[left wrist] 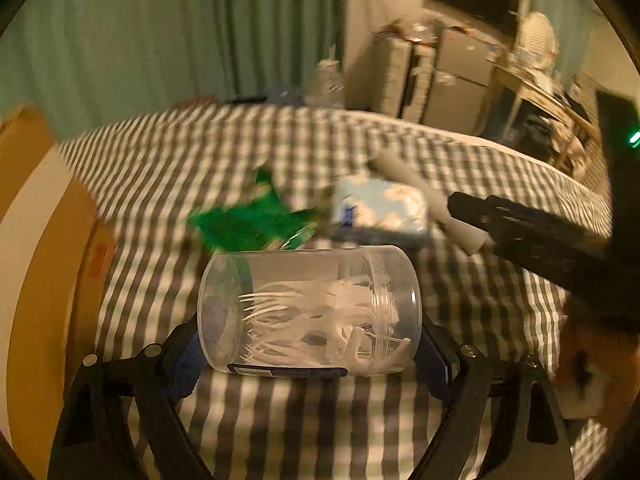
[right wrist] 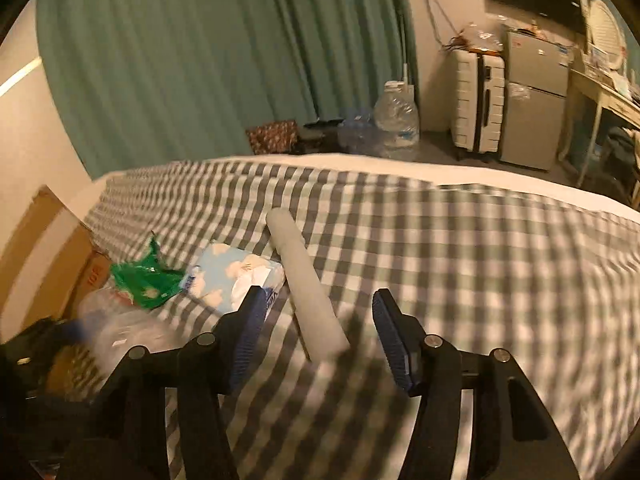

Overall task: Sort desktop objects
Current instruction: 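Grasp the clear plastic jar with the left gripper while the right grasps the white foam roller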

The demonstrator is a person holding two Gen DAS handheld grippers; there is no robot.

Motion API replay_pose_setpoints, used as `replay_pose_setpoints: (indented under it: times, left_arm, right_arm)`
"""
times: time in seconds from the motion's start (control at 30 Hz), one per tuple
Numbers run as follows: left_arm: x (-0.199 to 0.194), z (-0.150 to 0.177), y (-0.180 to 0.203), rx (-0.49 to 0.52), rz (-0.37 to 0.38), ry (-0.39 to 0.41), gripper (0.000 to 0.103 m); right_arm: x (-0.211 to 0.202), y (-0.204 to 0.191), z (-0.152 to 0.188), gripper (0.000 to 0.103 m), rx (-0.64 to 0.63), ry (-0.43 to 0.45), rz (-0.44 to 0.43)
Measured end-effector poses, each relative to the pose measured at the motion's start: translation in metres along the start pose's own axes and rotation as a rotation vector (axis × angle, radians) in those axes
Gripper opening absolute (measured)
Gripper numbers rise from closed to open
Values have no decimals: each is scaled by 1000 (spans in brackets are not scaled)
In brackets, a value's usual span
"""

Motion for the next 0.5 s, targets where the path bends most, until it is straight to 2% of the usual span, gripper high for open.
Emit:
replay_pose_setpoints:
  times: [0.03, 0.07, 0.1, 0.17, 0.37, 0.5]
  left_arm:
    - [-1, 0, -3, -12, 0, 2, 90]
    - [-4, 0, -6, -23, 8, 8, 90]
    - [-4, 0, -7, -23, 11, 7, 90]
    - [-3, 2, -9, -17, 3, -7, 90]
    - [-21, 4, -15, -28, 27, 24, 89]
    - [-40, 16, -20, -30, 45, 13, 89]
  right_arm:
    - [11, 0, 2, 52, 15, -19, -8]
    - [20, 1, 7, 39, 30, -45, -5]
    - [27, 4, 14, 31, 32, -72, 26]
    - [21, 0, 18, 20, 8, -48, 43]
    - [-9, -15, 40, 19, 22, -61, 49]
    - [-39, -27, 60, 17, 34, -89, 54]
Point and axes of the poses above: each gripper's, at about its wrist camera, not at the fingertips, and x roughly the way its jaws point, y to its right, z to its underside, the point moved 9 cm from there along x, roughly the way its jaws point, and after that the axes turned 4 degrees about -z, right-handed, at the moved point
